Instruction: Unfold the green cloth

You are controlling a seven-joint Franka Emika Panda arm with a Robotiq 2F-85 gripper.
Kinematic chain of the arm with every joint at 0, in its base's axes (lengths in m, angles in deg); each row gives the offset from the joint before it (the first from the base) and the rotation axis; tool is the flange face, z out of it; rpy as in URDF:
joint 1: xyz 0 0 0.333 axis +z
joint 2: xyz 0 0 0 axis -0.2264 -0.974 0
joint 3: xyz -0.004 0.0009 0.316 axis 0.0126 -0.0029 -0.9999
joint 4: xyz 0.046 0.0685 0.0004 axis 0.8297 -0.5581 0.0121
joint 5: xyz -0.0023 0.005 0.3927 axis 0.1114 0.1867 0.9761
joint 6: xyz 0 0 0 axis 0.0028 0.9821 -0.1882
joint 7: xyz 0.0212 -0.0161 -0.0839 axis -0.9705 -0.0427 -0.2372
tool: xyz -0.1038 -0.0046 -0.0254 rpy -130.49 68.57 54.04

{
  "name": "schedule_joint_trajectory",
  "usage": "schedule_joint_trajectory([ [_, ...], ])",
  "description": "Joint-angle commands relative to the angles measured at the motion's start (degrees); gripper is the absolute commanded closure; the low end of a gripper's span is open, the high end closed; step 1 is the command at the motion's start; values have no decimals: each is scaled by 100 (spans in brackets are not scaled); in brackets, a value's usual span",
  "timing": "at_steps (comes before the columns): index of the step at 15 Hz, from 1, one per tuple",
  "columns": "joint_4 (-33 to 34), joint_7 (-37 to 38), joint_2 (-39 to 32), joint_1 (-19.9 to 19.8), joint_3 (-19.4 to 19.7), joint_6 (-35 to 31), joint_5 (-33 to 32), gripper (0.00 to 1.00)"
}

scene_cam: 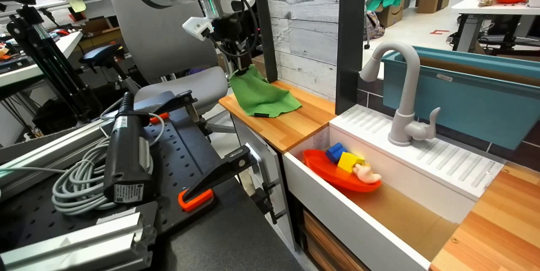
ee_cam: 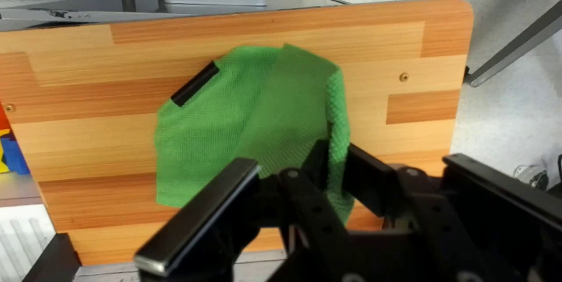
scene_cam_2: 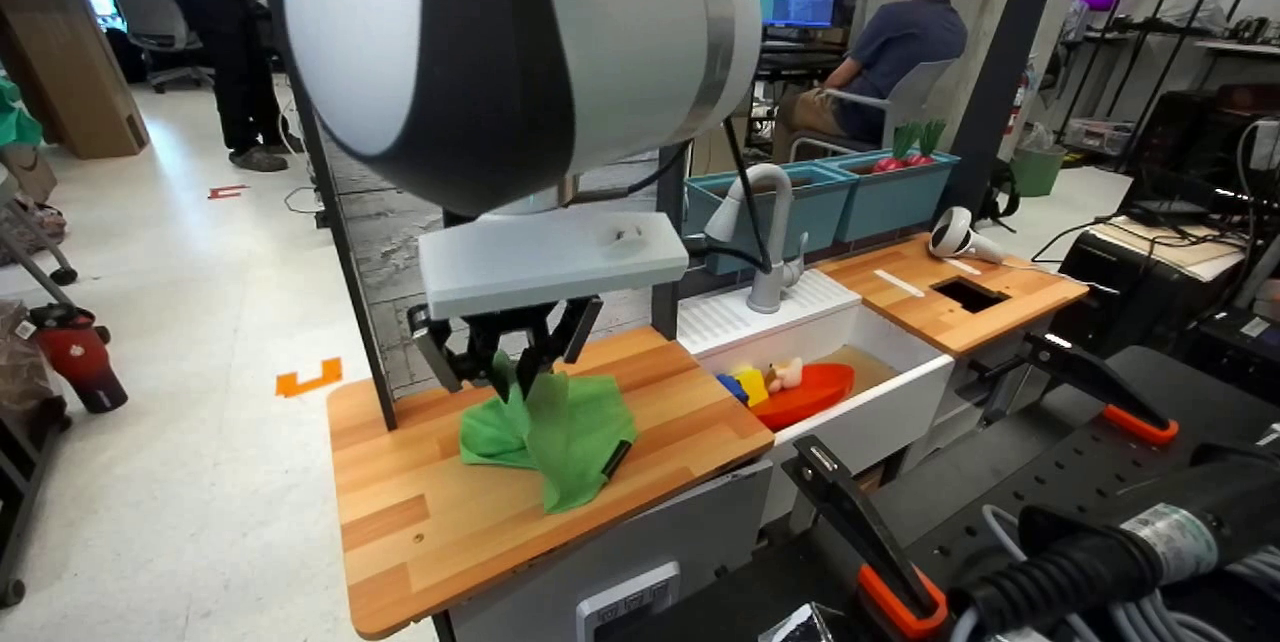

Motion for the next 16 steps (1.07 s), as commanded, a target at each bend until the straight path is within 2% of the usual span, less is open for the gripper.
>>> schedule_joint_trajectory([
  [1, 803, 53, -699, 216, 92, 354, -210, 97],
  [10, 2114, -44, -1920, 673, 58, 512, -319, 97],
  [14, 2498, -112, -2239, 715, 5, 646, -265, 97],
  [15, 2546, -120, -2271, 705, 2, 657, -251, 62],
  [16, 2589, -134, -2305, 693, -3, 652, -246, 61],
])
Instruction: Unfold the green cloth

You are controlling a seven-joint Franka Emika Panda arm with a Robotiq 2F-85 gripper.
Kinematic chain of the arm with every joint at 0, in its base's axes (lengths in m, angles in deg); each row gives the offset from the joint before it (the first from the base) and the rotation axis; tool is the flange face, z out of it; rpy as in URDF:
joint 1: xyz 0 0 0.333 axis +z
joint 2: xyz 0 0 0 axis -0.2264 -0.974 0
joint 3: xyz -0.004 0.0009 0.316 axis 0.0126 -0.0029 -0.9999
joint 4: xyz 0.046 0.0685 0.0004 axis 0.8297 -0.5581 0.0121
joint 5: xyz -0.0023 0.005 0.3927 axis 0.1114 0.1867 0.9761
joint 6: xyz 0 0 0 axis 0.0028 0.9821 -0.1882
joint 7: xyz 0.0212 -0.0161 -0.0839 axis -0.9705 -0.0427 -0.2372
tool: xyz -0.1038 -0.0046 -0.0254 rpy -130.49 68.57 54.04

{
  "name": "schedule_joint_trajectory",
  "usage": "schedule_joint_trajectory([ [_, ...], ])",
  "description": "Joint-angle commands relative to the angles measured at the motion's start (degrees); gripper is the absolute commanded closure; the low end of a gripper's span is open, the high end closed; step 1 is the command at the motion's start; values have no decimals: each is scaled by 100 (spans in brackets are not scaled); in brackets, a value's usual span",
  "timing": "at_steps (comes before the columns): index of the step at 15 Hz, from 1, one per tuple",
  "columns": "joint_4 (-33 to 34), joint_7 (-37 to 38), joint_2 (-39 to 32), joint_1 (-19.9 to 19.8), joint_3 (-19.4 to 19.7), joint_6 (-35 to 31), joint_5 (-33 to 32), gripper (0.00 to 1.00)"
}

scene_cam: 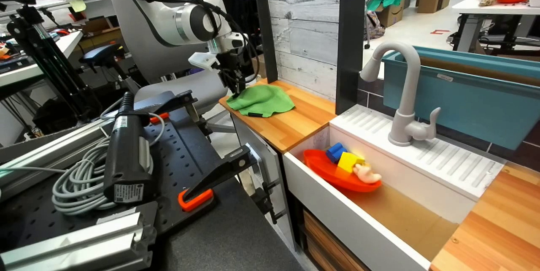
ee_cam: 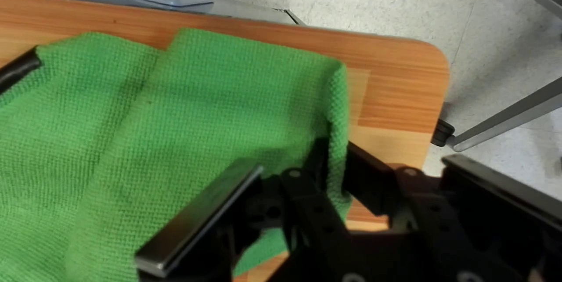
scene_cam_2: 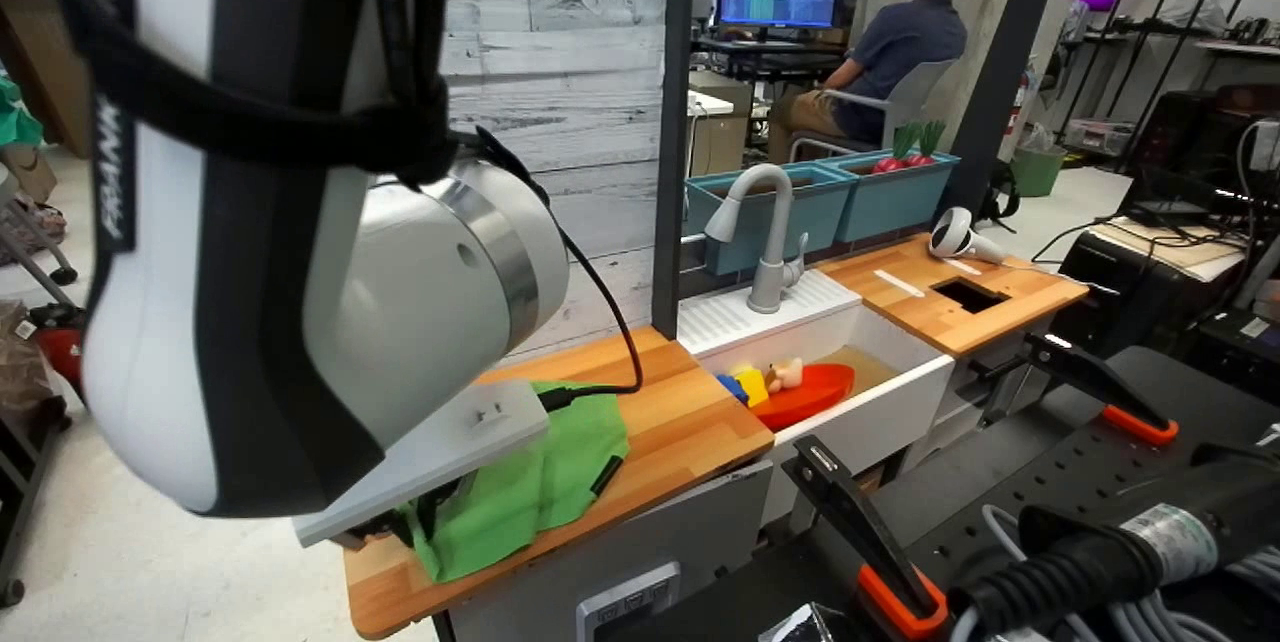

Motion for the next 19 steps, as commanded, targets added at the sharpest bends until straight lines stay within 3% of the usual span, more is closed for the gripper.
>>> schedule_joint_trajectory([
  [1, 387, -120, -193, -59, -39, 226, 4, 54],
  [4, 346, -139, -105, -93, -62, 208, 17, 33],
  [8, -181, -141, 340, -120, -80, -80, 28, 3],
  [15, -1815, -261, 1674, -201, -177, -587, 42, 0],
  [16, -1019, -77, 1071, -48, -45, -349, 31, 0],
  [19, -1558, -134, 1502, -94, -73, -427, 17, 0],
])
